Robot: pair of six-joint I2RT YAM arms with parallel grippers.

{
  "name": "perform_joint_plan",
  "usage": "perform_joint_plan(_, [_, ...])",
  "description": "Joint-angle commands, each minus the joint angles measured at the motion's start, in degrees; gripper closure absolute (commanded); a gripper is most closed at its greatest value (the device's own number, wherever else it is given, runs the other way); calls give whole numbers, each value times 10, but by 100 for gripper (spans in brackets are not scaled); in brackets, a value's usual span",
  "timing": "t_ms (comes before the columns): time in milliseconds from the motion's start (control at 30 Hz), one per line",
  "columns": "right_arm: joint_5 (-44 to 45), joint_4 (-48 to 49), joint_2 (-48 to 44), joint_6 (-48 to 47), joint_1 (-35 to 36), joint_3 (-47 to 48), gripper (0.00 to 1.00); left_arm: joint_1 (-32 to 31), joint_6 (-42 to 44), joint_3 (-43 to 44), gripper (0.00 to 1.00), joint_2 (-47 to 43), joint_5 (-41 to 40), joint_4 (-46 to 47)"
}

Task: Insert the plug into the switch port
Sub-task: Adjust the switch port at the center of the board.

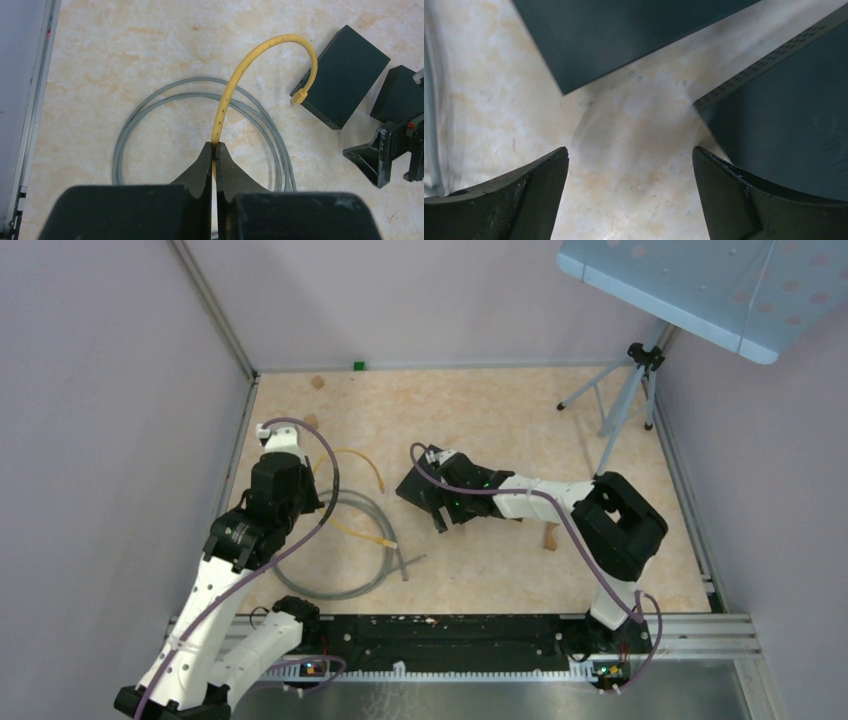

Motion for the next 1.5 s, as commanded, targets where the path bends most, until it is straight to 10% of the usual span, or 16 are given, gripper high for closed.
perform_joint_plan(0, [98, -36, 51, 31, -4, 51, 7, 2, 0, 26, 98, -11, -17, 3])
perform_joint_plan(767, [114, -105, 170, 81, -171, 288, 7, 1, 6, 36, 98, -9, -18, 0])
perform_joint_plan(1467, [152, -118, -136, 114, -349, -40, 7, 1, 8, 27, 98, -10, -1, 11])
